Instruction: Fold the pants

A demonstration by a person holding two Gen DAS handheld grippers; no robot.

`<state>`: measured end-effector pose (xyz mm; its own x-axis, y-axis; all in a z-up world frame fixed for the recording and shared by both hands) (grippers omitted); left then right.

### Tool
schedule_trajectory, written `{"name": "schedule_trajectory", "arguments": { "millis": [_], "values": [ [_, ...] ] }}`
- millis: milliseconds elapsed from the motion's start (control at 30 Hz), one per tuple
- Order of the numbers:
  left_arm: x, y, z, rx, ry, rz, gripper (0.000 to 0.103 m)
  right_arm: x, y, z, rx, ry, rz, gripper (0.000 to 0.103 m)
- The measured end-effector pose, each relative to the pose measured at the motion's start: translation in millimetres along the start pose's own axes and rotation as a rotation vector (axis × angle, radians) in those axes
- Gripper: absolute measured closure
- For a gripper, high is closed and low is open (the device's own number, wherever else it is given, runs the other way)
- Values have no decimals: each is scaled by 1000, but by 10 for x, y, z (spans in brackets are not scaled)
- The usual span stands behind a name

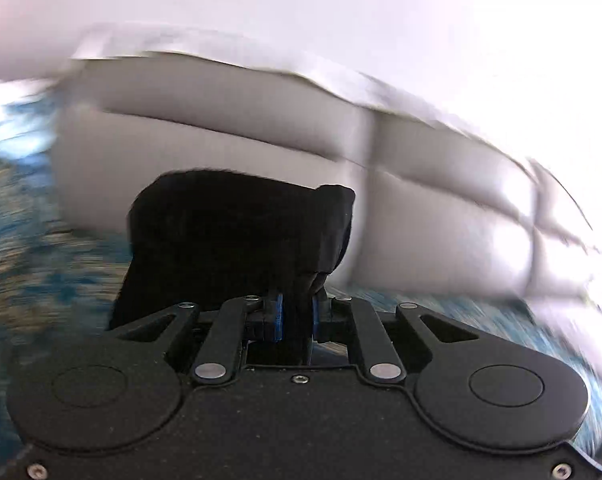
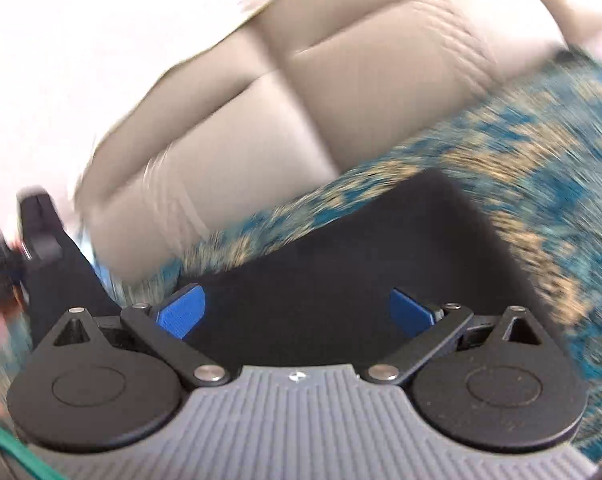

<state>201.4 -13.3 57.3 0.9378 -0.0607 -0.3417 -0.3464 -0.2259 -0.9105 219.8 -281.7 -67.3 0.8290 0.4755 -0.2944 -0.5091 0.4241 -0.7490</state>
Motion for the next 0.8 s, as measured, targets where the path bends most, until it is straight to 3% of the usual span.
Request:
{"name": "schedule_trajectory", "arguments": {
  "millis": [100, 200, 267, 400, 533, 667, 800],
  "values": [
    [288, 377, -785, 134, 108, 115, 89, -164, -125, -344, 189, -23, -55, 0],
    [581, 913, -1300, 209, 226, 400, 75, -315, -178, -555, 242, -1, -91, 0],
    [638, 1114, -1380, 171, 285, 520, 72, -365, -194, -606, 209, 35, -95, 0],
    [527, 1027, -1208, 98, 326, 514, 55, -417, -87, -605, 86, 102, -66, 0],
    [303, 848, -904, 123, 311, 440, 50, -379, 97, -492, -64, 152, -17, 0],
    [199, 715, -550, 144, 197, 361, 49, -346, 264, -265, -196, 139, 6, 0],
    [280, 824, -244, 200, 27, 335, 59, -237, 387, -140, -237, 137, 27, 1]
  ]
}}
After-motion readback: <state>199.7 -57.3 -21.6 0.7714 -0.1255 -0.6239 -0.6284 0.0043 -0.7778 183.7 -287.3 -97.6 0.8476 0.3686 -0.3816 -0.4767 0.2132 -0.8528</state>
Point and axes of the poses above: each gripper's, at about its wrist camera, not at the fingertips, and x roughly the way its jaws point, z to its left, y to its underside, the point moved 9 cm from there along x, roughly the way its jaws point, and after that the axes turned 5 degrees about -y, right-handed, at the moved point
